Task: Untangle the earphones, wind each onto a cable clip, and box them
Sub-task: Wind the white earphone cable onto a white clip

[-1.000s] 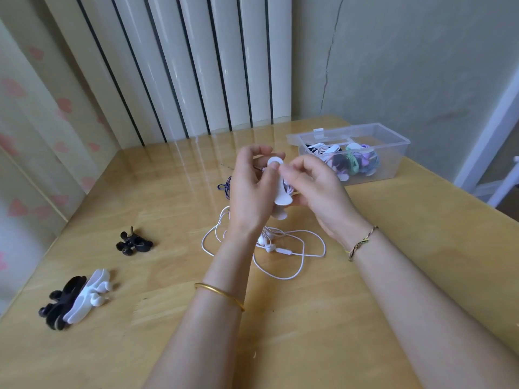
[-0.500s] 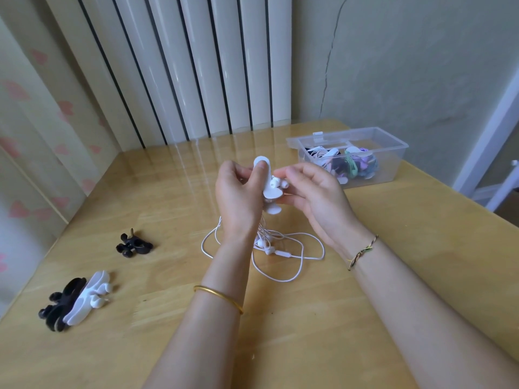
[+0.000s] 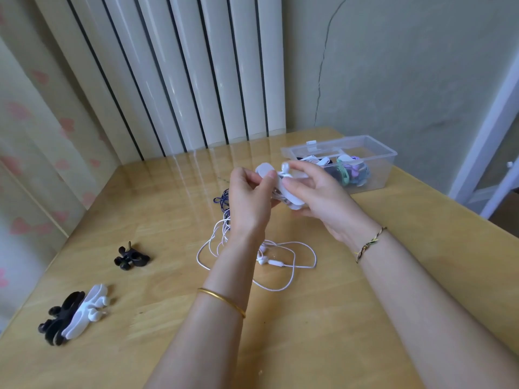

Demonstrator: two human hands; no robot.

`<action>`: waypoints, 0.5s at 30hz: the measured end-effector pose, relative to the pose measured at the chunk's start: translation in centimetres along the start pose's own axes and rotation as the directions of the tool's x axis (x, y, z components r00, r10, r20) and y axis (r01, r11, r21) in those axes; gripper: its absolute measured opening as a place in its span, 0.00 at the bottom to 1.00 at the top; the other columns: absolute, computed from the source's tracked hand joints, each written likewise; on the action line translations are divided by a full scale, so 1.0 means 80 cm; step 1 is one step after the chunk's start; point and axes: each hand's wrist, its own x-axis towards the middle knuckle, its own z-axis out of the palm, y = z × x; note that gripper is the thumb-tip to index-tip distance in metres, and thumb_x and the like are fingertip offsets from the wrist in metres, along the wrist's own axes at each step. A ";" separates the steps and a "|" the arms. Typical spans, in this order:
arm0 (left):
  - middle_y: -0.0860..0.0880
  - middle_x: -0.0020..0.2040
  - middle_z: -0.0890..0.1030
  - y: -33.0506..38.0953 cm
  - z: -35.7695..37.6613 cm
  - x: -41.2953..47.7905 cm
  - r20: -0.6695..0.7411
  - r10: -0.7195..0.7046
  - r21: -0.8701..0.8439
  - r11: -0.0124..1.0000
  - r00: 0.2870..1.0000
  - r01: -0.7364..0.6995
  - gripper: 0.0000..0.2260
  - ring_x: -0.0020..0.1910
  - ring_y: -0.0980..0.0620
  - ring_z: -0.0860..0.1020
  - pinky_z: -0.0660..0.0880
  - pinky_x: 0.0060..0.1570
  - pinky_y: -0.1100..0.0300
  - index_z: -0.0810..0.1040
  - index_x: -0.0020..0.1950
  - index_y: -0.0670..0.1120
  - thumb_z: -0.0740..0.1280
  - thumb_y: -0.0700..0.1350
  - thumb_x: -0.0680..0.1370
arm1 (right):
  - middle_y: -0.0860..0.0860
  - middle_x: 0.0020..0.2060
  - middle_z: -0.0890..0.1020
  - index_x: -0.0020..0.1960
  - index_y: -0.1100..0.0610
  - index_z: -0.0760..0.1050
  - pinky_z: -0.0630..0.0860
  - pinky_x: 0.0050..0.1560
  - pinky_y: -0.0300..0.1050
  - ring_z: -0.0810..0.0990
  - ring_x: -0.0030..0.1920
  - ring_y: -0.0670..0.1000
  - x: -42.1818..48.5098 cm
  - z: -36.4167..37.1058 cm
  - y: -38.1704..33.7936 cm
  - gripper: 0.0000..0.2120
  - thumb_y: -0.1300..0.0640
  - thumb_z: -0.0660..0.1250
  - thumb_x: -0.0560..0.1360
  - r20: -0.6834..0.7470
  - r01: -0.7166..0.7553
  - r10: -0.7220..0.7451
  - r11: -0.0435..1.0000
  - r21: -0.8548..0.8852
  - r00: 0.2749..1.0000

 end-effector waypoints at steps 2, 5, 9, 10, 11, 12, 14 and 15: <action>0.44 0.39 0.73 0.006 0.008 0.006 -0.007 -0.001 -0.036 0.999 1.000 0.000 0.10 0.39 0.47 0.77 0.81 0.38 0.55 0.64 0.42 0.45 0.66 0.38 0.78 | 0.56 0.55 0.80 0.68 0.51 0.69 0.80 0.51 0.51 0.82 0.50 0.53 -0.002 -0.007 -0.001 0.20 0.53 0.65 0.77 0.038 -0.056 0.057 0.998 -0.021 0.998; 0.46 0.37 0.75 0.011 0.021 0.011 0.023 0.012 -0.059 0.998 1.000 -0.011 0.10 0.38 0.48 0.78 0.80 0.37 0.55 0.64 0.44 0.46 0.64 0.37 0.79 | 0.61 0.50 0.81 0.64 0.59 0.72 0.81 0.47 0.52 0.83 0.39 0.56 -0.005 -0.019 -0.003 0.15 0.61 0.64 0.78 0.026 -0.036 0.035 0.998 0.058 0.999; 0.47 0.42 0.81 0.010 0.038 0.017 0.087 -0.059 -0.166 0.983 0.994 0.073 0.09 0.43 0.48 0.80 0.81 0.39 0.57 0.64 0.57 0.45 0.62 0.37 0.80 | 0.56 0.41 0.80 0.62 0.63 0.71 0.81 0.41 0.46 0.81 0.32 0.51 -0.002 -0.035 -0.006 0.14 0.66 0.64 0.77 -0.043 0.000 0.005 0.994 0.107 0.999; 0.46 0.44 0.81 0.009 0.042 0.019 0.094 -0.086 -0.179 0.979 0.992 0.102 0.10 0.45 0.47 0.80 0.81 0.40 0.56 0.65 0.61 0.44 0.62 0.38 0.80 | 0.55 0.39 0.80 0.62 0.64 0.71 0.81 0.40 0.45 0.81 0.31 0.50 -0.001 -0.039 -0.006 0.14 0.66 0.64 0.77 -0.065 0.007 0.000 0.995 0.103 0.998; 0.44 0.46 0.81 0.008 0.047 0.021 0.102 -0.112 -0.185 0.974 0.989 0.129 0.11 0.46 0.45 0.80 0.81 0.41 0.55 0.67 0.62 0.41 0.62 0.38 0.81 | 0.55 0.38 0.79 0.62 0.65 0.71 0.80 0.38 0.44 0.80 0.30 0.49 0.000 -0.042 -0.006 0.14 0.67 0.64 0.77 -0.089 0.018 -0.010 0.995 0.096 0.996; 0.42 0.46 0.81 0.007 0.051 0.023 0.114 -0.138 -0.192 0.969 0.984 0.158 0.11 0.46 0.44 0.80 0.81 0.41 0.54 0.69 0.63 0.39 0.61 0.38 0.81 | 0.55 0.37 0.79 0.62 0.65 0.71 0.80 0.37 0.43 0.80 0.29 0.49 0.001 -0.045 -0.006 0.14 0.67 0.65 0.77 -0.112 0.031 -0.021 0.996 0.085 0.994; 0.40 0.47 0.80 0.005 0.059 0.027 0.155 -0.191 -0.234 0.946 0.969 0.224 0.09 0.43 0.44 0.80 0.81 0.40 0.55 0.72 0.59 0.36 0.60 0.38 0.82 | 0.56 0.36 0.79 0.61 0.65 0.71 0.80 0.35 0.42 0.80 0.28 0.49 0.002 -0.052 -0.006 0.14 0.67 0.65 0.76 -0.153 0.050 -0.040 0.997 0.064 0.987; 0.40 0.46 0.80 0.005 0.063 0.028 0.183 -0.213 -0.259 0.932 0.960 0.256 0.07 0.41 0.45 0.80 0.80 0.39 0.55 0.73 0.57 0.37 0.60 0.38 0.82 | 0.55 0.36 0.79 0.60 0.65 0.71 0.79 0.34 0.42 0.80 0.29 0.49 0.003 -0.056 -0.006 0.13 0.68 0.65 0.76 -0.166 0.055 -0.045 0.997 0.059 0.985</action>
